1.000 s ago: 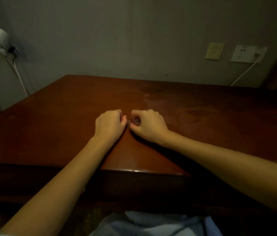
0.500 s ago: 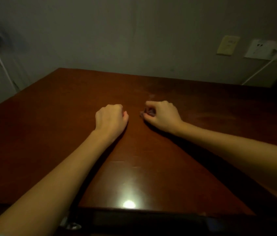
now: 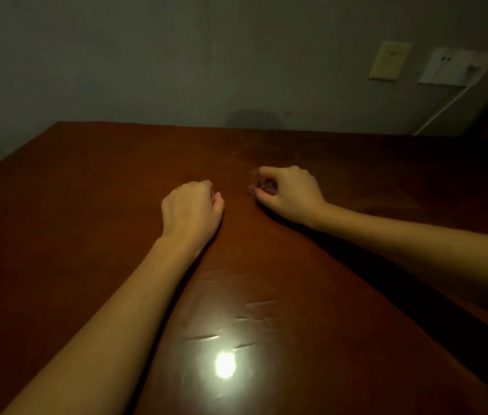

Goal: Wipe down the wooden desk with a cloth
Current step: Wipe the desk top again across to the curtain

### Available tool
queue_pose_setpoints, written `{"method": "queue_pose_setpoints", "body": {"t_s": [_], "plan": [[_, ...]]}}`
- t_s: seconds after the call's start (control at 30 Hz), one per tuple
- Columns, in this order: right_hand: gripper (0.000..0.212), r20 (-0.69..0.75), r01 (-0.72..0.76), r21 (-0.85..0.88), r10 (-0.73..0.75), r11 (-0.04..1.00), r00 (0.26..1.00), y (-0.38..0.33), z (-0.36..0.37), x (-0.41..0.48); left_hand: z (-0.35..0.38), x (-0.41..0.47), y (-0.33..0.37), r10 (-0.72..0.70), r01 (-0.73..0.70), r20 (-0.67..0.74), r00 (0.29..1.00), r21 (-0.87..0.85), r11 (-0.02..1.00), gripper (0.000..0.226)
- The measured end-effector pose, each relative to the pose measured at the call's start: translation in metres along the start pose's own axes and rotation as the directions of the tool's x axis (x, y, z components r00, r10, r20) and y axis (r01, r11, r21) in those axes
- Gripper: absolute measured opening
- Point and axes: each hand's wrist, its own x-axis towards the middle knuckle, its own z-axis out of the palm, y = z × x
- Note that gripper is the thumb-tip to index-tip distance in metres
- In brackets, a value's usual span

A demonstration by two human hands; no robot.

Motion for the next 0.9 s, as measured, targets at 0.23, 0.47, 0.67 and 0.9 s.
{"method": "queue_pose_setpoints", "body": {"t_s": [0.23,0.47,0.67,0.9], "plan": [[0.015,0.141,0.482,0.371,-0.562,0.793,0.815,0.014,-0.037,-0.058,0.002,-0.001,-0.002,0.020,-0.020,-0.005,1.000,-0.002,1.000,0.024],[0.023,0.012,-0.038,-0.088,0.039,0.995,0.999,0.028,0.013,0.047,-0.002,-0.003,0.000,0.016,-0.016,-0.006,1.000,-0.009,1.000,0.023],[0.016,0.144,0.455,0.298,-0.511,0.839,0.848,-0.012,-0.006,-0.010,-0.004,-0.002,-0.002,0.004,-0.004,0.005,1.000,0.013,1.000,0.022],[0.031,0.101,0.057,0.052,-0.062,0.997,0.993,0.049,0.014,0.074,-0.006,-0.003,-0.010,-0.016,0.016,-0.017,1.000,0.016,1.000,0.025]]}}
